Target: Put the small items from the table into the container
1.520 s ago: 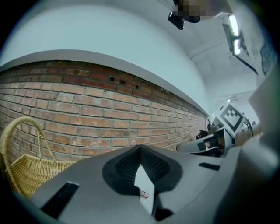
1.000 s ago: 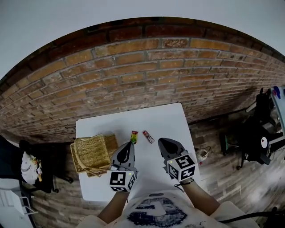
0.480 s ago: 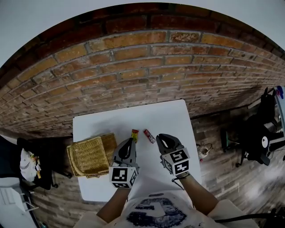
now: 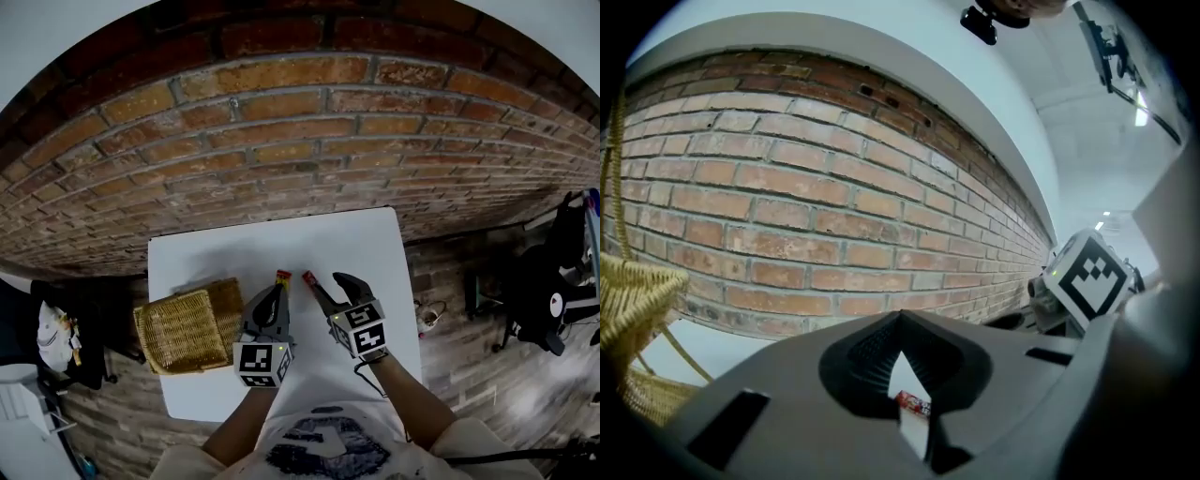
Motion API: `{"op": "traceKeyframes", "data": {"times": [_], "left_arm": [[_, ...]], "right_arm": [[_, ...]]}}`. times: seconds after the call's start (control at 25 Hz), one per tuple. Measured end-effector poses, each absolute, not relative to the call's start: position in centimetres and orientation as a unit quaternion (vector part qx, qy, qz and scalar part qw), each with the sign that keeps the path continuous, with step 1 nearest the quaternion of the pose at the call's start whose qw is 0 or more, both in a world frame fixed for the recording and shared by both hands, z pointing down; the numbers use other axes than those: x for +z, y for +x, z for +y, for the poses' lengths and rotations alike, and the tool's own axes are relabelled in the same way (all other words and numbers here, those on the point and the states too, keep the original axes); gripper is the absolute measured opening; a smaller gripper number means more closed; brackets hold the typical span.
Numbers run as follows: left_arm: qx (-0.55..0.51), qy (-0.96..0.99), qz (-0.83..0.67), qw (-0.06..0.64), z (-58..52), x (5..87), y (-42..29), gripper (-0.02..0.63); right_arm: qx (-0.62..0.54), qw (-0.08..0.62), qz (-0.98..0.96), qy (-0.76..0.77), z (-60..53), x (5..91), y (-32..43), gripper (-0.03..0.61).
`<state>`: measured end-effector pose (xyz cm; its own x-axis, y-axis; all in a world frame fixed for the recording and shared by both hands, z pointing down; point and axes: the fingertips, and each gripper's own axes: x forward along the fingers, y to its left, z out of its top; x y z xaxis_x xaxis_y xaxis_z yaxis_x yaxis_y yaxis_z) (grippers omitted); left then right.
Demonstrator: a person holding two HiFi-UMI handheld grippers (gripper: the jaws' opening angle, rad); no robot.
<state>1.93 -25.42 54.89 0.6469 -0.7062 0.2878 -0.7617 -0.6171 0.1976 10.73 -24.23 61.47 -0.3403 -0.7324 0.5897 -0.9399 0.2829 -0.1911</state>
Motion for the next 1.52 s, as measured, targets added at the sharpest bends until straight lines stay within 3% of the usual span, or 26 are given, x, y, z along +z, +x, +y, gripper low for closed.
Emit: {"op": "traceKeyframes", "data": {"times": [0.12,1.04,1.52], "left_arm": [[0.096,0.894,-0.409,0.157,-25.9,55.7,2.4,0.048],[0.134,0.879,-0.420,0.183,-28.3,60.0,2.4,0.048],[0.136,0.876,-0.422,0.188,-28.1,60.7,2.0,0.048]], "right_arm": [[0.271,0.213,-0.776,0.528,-24.9,63.2,10.5,0.212],[0.291,0.338,-0.755,0.480,-25.7,73.2,8.7,0.209],[0.294,0.355,-0.745,0.482,-25.2,74.7,9.0,0.161]]}}
